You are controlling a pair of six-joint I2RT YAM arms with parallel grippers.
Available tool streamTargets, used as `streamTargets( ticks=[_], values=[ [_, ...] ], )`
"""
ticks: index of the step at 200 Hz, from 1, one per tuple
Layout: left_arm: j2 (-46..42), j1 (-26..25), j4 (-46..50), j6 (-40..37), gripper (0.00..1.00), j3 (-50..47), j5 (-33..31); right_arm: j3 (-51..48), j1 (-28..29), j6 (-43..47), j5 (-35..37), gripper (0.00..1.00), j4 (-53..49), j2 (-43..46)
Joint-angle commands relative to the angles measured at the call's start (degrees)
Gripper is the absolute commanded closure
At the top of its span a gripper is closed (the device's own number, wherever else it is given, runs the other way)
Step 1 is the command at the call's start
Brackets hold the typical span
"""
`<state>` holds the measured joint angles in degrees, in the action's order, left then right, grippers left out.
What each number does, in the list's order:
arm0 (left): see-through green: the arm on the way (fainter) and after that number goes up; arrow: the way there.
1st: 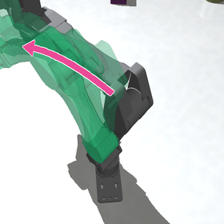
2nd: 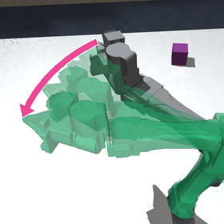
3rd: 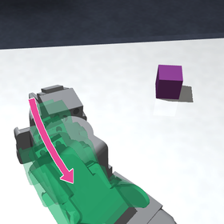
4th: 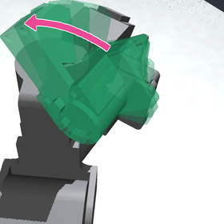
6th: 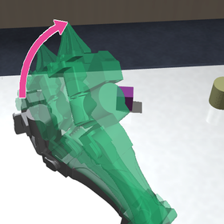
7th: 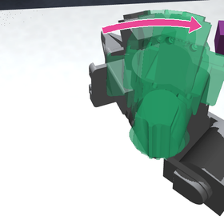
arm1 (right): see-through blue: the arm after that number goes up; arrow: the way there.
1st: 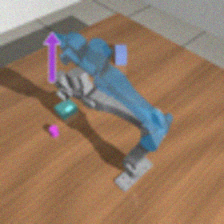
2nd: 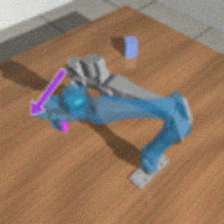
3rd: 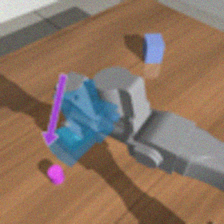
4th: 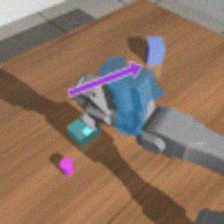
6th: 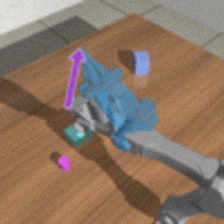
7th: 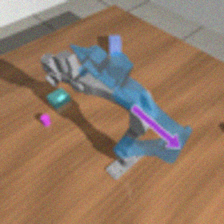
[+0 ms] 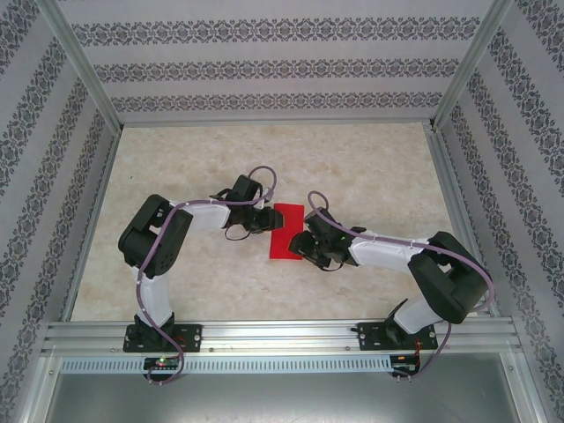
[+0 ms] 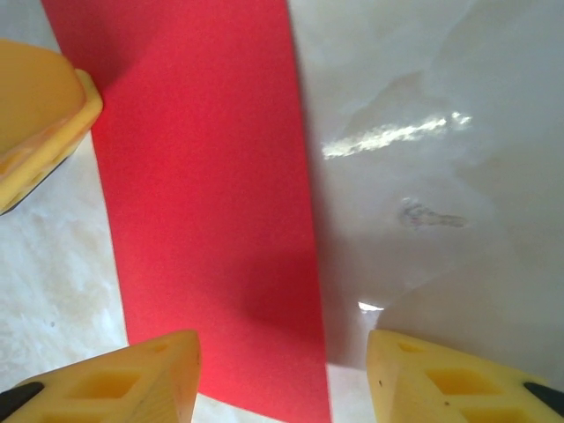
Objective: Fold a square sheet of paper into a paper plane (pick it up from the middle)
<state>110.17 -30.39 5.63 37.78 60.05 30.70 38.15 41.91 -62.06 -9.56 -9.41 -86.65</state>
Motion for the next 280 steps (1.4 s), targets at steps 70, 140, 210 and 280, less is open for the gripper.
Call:
streamTargets(
  ticks=[70, 140, 210, 280],
  values=[
    [1.81, 1.26, 2.66, 0.06, 0.66, 0.04, -1.69, -2.47, 0.67, -4.83, -2.71, 0.56, 8.64, 0.98],
    [2.06, 1.39, 2.29, 0.10, 0.65, -0.27, -1.52, -9.15, 0.56, -9.76, 0.93, 0.56, 18.30, 6.98],
    [2.04, 1.50, 2.30, 0.12, 0.65, -0.55, -1.25, -10.83, 0.67, -13.70, 1.03, 0.75, 21.04, 6.80],
    [-2.53, 1.50, -2.73, 0.37, 0.65, -3.05, 5.81, -7.33, 0.57, -12.90, 0.98, 1.00, 6.70, 8.26]
  ],
)
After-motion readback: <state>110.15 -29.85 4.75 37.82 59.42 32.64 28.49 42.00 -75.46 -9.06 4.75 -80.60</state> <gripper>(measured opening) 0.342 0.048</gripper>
